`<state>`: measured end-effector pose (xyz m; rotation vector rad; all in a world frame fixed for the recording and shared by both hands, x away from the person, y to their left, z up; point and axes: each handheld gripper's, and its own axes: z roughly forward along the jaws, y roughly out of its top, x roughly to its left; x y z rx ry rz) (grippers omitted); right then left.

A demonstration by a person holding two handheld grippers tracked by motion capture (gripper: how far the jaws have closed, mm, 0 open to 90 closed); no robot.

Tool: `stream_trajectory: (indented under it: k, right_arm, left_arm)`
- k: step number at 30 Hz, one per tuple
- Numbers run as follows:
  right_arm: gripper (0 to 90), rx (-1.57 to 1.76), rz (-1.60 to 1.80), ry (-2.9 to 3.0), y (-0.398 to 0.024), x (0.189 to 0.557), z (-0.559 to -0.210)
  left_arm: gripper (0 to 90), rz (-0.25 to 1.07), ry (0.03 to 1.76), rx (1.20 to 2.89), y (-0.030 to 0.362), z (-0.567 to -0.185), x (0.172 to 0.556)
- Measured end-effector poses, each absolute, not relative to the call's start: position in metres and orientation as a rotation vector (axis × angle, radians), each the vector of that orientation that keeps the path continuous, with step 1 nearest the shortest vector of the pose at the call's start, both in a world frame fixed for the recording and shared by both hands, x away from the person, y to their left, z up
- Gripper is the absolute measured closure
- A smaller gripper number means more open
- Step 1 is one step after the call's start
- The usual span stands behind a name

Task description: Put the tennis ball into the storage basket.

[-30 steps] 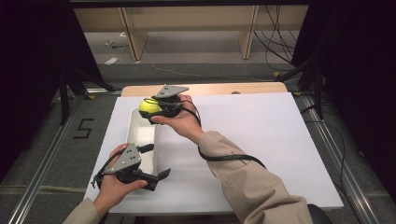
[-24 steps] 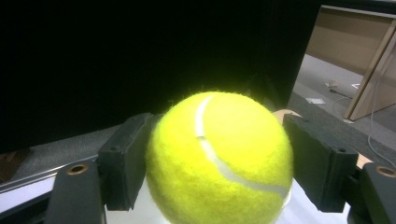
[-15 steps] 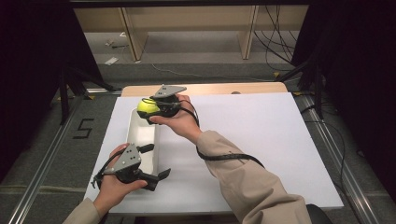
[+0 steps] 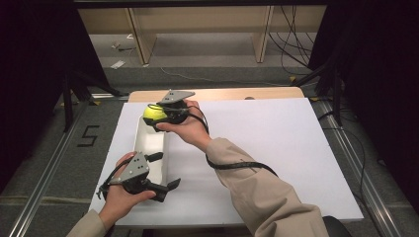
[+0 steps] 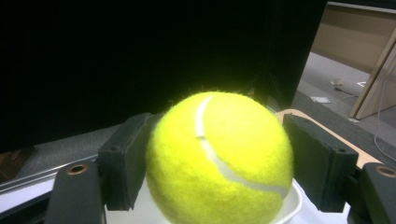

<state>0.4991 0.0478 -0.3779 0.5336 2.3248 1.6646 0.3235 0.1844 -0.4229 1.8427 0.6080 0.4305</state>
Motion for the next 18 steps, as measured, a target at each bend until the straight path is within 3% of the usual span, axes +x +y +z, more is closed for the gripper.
stream_trajectory:
  k: [18]
  right_arm:
    - [27.6,0.525,1.664,2.335,0.0546,0.5004,-0.3789]
  left_arm:
    - [0.3,0.426,0.611,1.84,0.1842,-0.4229,0.3231]
